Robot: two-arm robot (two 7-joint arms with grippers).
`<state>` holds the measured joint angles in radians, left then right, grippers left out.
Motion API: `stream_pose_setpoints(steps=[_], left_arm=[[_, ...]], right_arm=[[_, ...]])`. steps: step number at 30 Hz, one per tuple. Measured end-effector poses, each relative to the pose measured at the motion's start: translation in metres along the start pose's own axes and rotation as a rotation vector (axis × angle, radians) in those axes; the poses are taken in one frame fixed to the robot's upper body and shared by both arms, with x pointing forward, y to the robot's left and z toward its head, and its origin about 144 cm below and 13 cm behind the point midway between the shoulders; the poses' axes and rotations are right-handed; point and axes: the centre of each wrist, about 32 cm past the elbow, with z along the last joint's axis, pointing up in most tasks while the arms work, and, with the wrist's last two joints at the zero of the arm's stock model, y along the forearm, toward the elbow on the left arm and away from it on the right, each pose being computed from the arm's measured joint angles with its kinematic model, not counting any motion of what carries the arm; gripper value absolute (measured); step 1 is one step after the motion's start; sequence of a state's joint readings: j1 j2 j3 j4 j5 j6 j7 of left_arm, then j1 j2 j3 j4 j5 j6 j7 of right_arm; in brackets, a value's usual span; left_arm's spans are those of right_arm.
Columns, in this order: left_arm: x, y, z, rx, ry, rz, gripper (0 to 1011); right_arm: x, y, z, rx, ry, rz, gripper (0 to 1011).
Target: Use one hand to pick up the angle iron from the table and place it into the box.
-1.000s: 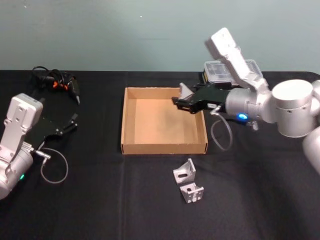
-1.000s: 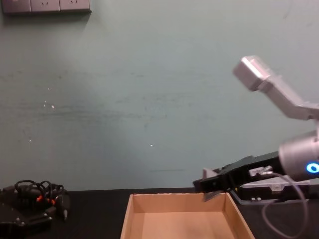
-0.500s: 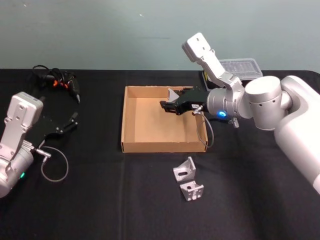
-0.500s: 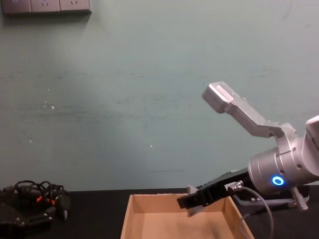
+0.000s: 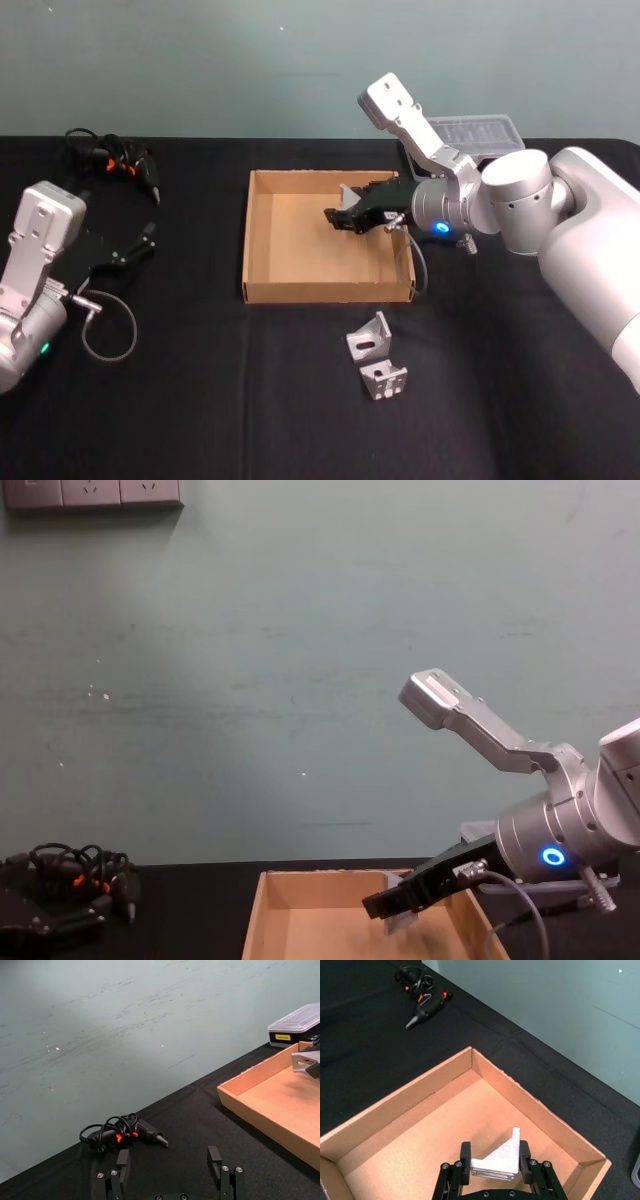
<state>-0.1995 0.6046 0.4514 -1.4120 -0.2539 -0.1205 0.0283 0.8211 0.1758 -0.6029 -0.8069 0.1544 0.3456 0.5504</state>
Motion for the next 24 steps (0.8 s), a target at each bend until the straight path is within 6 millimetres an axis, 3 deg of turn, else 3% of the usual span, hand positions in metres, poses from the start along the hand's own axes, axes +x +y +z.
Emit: stream_pose_setpoints(steps=[13, 24], left_arm=[[0.0, 0.0, 0.0, 0.0, 0.0, 0.0, 1011], [0.0, 0.0, 0.0, 0.0, 0.0, 0.0, 1011]], right_arm=[[-0.0001, -0.0008, 0.0003, 0.004, 0.0, 0.0, 586], [-0.0002, -0.0012, 0.0002, 0.005, 0.002, 0.0, 915]])
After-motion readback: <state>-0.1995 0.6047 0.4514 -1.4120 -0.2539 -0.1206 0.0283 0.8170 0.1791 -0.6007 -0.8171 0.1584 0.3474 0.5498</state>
